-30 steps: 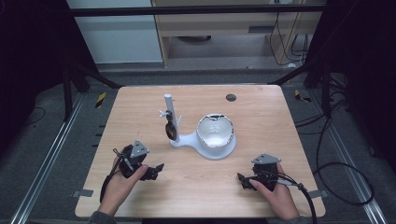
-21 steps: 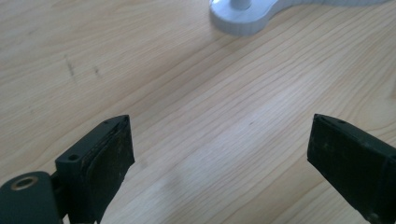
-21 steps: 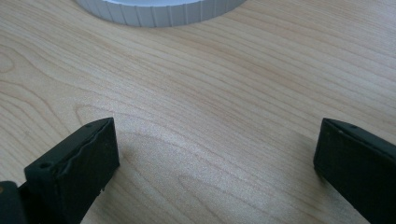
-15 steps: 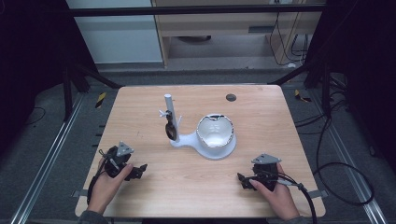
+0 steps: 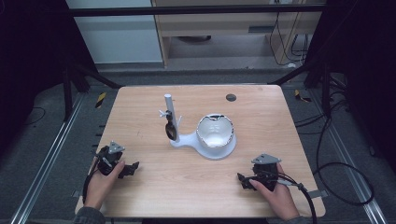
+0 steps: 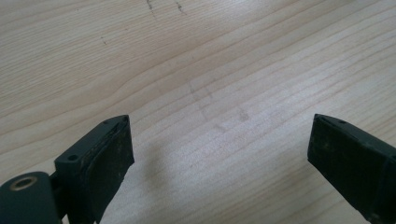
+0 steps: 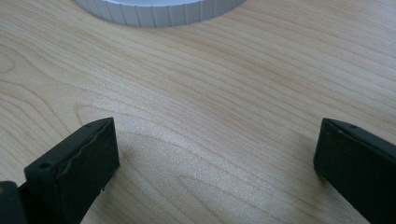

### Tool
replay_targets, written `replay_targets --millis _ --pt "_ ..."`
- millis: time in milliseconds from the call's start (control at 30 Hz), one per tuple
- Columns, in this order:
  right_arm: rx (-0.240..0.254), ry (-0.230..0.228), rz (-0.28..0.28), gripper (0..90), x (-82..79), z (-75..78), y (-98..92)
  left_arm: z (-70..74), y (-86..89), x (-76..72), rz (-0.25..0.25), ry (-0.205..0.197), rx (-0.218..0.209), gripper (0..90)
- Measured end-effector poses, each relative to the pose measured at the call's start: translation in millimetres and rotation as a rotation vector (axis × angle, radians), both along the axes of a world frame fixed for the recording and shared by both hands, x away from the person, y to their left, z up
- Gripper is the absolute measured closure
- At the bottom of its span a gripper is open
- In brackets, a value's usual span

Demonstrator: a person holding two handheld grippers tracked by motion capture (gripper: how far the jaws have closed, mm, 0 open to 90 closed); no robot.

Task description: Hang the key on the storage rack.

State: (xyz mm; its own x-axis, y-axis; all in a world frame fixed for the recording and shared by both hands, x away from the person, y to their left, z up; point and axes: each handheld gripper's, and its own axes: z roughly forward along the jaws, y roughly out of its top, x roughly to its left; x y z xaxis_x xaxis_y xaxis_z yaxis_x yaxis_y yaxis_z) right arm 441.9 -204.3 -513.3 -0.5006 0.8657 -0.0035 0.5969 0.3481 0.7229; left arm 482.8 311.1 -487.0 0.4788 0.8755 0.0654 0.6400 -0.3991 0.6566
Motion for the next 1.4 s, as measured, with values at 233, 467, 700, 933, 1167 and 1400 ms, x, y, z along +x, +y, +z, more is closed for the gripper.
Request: replay_targets --millis 233,467,700,933,1167,1400 --pt "0.000 0.000 0.000 0.5 0.0 0.0 0.0 -6.3 1.9 8.1 0.019 0.008 -0.029 6.4" --pt "-0.001 0.000 0.000 0.5 0.0 0.0 0.0 -11.6 -2.7 12.4 0.016 0.016 -0.042 6.2" --pt "0.000 0.000 0.000 0.5 0.0 0.0 0.0 -14.1 -4.7 14.2 0.017 0.008 -0.051 5.1" --pt "0.001 0.000 0.004 0.5 0.2 0.1 0.0 -18.2 -6.1 15.4 0.023 -0.026 -0.071 3.3" --pt "-0.002 -0.001 0.001 0.5 0.9 -0.1 1.1 -20.6 -6.0 17.1 0.007 -0.047 -0.072 0.8" --pt "-0.003 -0.001 -0.009 0.4 1.3 0.0 2.7 -20.7 -6.9 16.1 0.021 -0.044 -0.070 0.2"
